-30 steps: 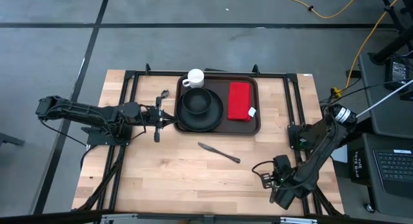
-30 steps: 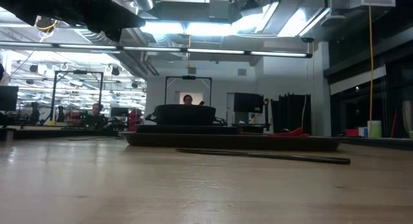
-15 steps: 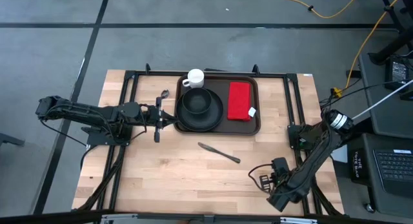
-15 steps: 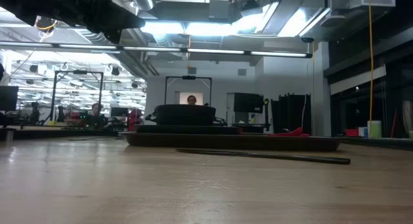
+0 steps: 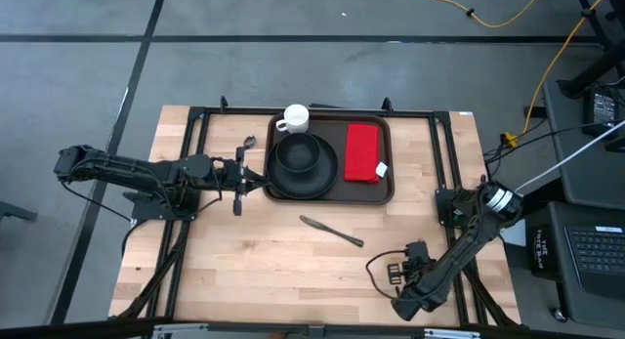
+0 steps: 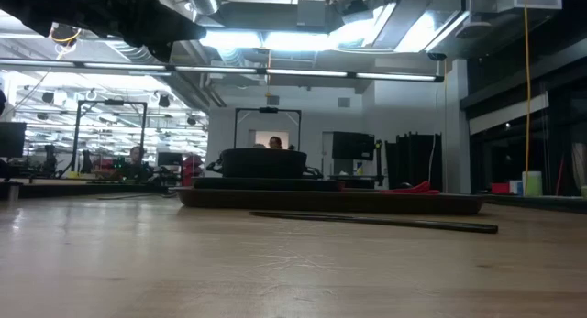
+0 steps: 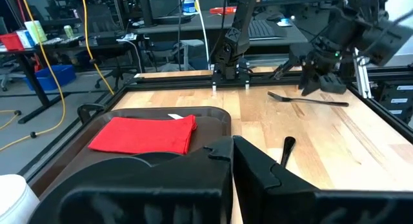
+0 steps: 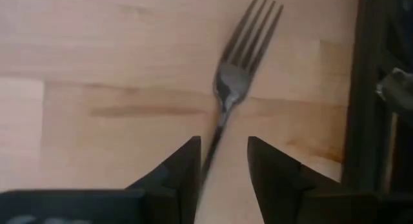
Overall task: Set up tray
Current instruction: Put the black fork on top of the red napkin
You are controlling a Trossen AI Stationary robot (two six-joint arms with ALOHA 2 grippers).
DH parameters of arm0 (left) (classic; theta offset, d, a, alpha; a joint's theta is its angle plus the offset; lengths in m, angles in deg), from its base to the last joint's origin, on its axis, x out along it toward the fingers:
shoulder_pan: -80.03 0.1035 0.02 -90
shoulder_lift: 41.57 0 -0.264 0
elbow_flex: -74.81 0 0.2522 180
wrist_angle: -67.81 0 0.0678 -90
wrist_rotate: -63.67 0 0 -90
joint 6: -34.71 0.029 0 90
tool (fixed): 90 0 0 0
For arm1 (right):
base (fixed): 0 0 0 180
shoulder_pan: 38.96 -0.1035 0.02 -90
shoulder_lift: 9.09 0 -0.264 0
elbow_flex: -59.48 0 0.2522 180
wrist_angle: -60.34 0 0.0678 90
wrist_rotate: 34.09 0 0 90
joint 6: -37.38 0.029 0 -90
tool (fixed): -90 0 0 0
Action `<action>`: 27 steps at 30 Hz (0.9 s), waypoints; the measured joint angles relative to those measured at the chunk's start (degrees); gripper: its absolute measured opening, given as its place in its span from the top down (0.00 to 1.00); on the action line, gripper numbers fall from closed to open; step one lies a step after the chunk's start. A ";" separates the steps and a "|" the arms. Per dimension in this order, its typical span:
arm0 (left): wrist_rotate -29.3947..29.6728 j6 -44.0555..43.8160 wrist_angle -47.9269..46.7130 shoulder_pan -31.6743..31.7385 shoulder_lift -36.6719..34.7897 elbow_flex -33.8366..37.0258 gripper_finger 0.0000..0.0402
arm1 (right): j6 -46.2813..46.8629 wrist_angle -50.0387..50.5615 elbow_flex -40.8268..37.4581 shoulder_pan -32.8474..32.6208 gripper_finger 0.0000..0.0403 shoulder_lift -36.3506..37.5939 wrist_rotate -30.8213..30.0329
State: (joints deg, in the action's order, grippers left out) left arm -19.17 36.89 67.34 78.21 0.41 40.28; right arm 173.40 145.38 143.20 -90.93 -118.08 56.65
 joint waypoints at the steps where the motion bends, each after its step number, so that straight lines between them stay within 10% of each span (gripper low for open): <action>1: 0.00 -0.03 0.01 0.00 0.00 0.00 0.99 | 0.03 -0.05 0.00 0.12 0.68 -0.54 -0.10; 27: 0.02 -1.54 0.00 0.00 0.00 0.00 0.99 | 0.40 -3.08 0.17 0.06 0.68 -6.08 -1.90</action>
State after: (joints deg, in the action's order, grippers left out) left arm -19.15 35.35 67.34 78.21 0.41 40.28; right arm 173.80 142.30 143.36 -90.88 -124.16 54.75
